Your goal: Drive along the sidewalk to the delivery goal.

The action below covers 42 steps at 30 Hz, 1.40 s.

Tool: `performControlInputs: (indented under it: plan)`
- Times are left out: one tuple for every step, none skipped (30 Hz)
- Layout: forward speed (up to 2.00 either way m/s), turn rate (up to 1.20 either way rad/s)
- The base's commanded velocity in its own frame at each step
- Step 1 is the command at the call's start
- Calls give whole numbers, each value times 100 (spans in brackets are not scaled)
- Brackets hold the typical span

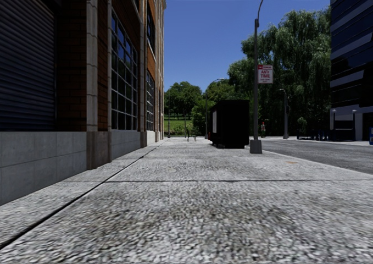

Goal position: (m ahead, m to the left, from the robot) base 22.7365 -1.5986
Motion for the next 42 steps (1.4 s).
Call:
performControlInputs:
  plan:
    - [200,0]
    - [200,0]
    - [200,0]
    - [200,0]
    - [200,0]
    - [200,0]
    - [200,0]
    - [200,0]
    - [200,0]
    - [200,0]
    - [200,0]
    - [200,0]
    - [200,0]
    - [200,0]
    - [200,0]
    - [200,0]
    - [200,0]
    - [200,0]
    - [200,0]
    - [200,0]
    - [200,0]
    - [200,0]
    - [200,1]
    - [200,2]
    - [200,4]
    - [200,5]
    - [200,6]
    - [200,6]
    - [200,6]
    - [200,6]
    - [200,8]
    - [200,12]
    - [200,12]
    - [200,16]
    - [200,20]
    - [200,21]
    - [200,21]
    - [200,21]
    - [200,21]
    - [200,21]
    - [200,22]
    - [200,22]
